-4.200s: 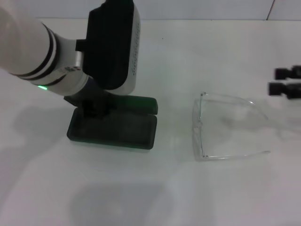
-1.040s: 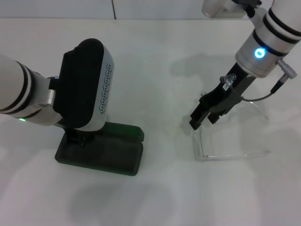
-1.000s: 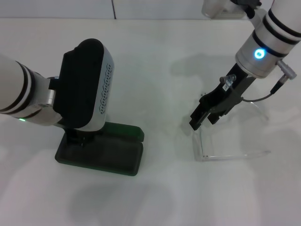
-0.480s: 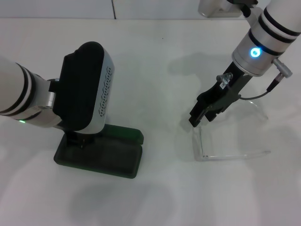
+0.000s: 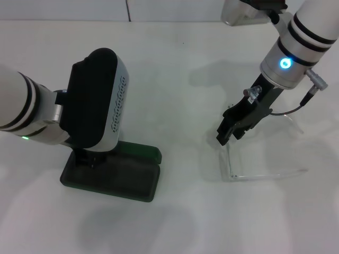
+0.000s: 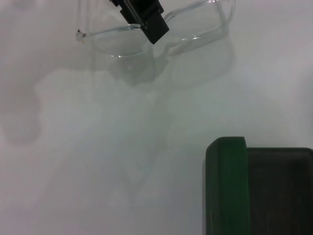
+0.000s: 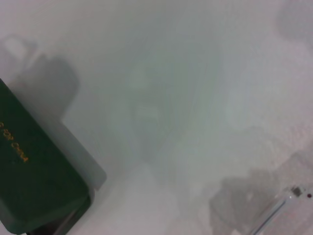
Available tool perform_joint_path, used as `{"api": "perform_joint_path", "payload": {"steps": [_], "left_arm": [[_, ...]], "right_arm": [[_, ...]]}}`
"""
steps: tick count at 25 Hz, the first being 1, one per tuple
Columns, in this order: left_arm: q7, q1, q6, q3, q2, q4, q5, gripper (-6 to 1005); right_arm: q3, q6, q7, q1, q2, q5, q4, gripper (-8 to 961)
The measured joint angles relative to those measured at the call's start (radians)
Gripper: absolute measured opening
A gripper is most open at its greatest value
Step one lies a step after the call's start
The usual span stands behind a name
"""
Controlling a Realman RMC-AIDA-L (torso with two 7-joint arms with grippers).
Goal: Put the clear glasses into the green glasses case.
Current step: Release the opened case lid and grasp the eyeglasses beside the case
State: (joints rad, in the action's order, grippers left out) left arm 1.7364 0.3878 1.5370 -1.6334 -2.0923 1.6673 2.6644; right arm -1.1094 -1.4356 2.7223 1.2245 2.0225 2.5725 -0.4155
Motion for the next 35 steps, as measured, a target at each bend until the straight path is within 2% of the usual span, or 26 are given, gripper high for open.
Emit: {"api": "perform_joint_path", "payload": {"steps": [2, 13, 19, 29, 35], "left_arm": [[0.000, -0.003, 0.000, -0.001, 0.000, 0.000, 0.000, 201], [0.000, -0.009, -0.002, -0.002, 0.000, 0.000, -0.001, 201], [0.000, -0.013, -0.003, -0.003, 0.000, 0.000, -0.002, 201], [0.000, -0.023, -0.014, -0.011, 0.000, 0.001, -0.002, 202], [0.000, -0.024, -0.014, -0.011, 0.000, 0.000, -0.002, 202]], "right_arm": [[-0.005, 0.000, 0.000, 0.000, 0.000, 0.000, 0.000, 419], [-0.001, -0.041, 0.005, -0.007, -0.001, -0.004, -0.009, 408], [-0.002, -0.053, 0.005, -0.023, -0.002, -0.006, -0.009, 310], [-0.002, -0.064, 0.005, -0.038, -0.002, -0.008, -0.020, 285], [-0.004, -0.081, 0.005, -0.064, 0.000, -0.004, -0.073, 260]]}}
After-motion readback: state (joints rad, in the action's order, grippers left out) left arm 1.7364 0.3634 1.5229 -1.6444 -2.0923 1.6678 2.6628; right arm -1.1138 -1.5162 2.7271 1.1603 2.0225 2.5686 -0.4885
